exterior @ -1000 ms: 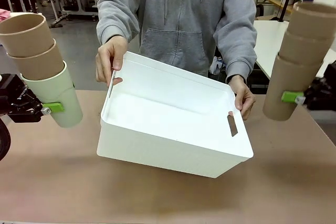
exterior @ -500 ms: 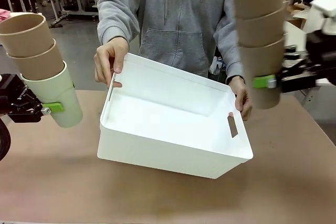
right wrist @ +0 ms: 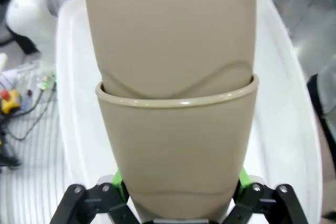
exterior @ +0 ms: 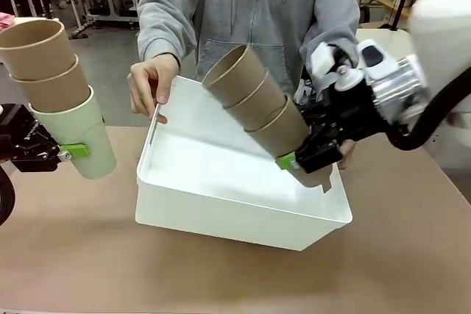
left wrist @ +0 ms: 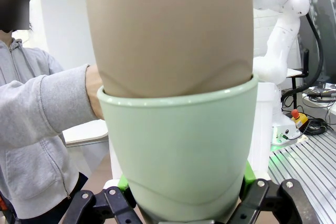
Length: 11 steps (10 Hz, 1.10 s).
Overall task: Stack the cups and store them in the basket.
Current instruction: Place the stack of Reusable plastic cups into the Pantry Basket.
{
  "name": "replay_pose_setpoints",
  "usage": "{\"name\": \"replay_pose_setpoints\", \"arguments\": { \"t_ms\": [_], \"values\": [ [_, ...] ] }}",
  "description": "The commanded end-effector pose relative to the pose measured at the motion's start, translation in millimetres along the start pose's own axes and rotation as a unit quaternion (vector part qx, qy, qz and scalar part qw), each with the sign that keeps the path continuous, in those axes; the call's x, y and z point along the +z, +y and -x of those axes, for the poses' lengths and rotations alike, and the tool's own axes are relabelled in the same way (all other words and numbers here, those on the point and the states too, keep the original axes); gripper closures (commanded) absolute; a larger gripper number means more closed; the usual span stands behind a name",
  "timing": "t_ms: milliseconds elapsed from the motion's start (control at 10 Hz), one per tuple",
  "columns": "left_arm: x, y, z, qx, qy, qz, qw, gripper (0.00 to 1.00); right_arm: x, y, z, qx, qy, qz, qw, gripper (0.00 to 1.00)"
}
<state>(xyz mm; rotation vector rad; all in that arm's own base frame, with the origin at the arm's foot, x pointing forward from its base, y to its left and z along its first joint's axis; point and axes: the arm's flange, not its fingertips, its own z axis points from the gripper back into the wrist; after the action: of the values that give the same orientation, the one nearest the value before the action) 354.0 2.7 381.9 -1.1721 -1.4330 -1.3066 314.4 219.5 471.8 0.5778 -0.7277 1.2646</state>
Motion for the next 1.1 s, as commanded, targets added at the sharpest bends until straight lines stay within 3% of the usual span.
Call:
{"name": "replay_pose_setpoints", "arguments": {
  "t_ms": [0,500,1000],
  "values": [
    [0.9,0.6,-4.2,-0.005,-0.005,-0.002,1.000,0.15,-13.6,-5.2,-13.9,-0.012,0.048,0.020,0.999,0.15],
    [0.9,0.6,-4.2,-0.005,-0.005,-0.002,1.000,0.15,-66.0,-12.1,-6.0,0.000,0.144,0.040,0.989,0.15],
    [0.9,0.6,-4.2,-0.005,-0.005,-0.002,1.000,0.15,-100.6,-21.5,-1.6,0.007,0.178,0.027,0.984,0.15]
  ]
}}
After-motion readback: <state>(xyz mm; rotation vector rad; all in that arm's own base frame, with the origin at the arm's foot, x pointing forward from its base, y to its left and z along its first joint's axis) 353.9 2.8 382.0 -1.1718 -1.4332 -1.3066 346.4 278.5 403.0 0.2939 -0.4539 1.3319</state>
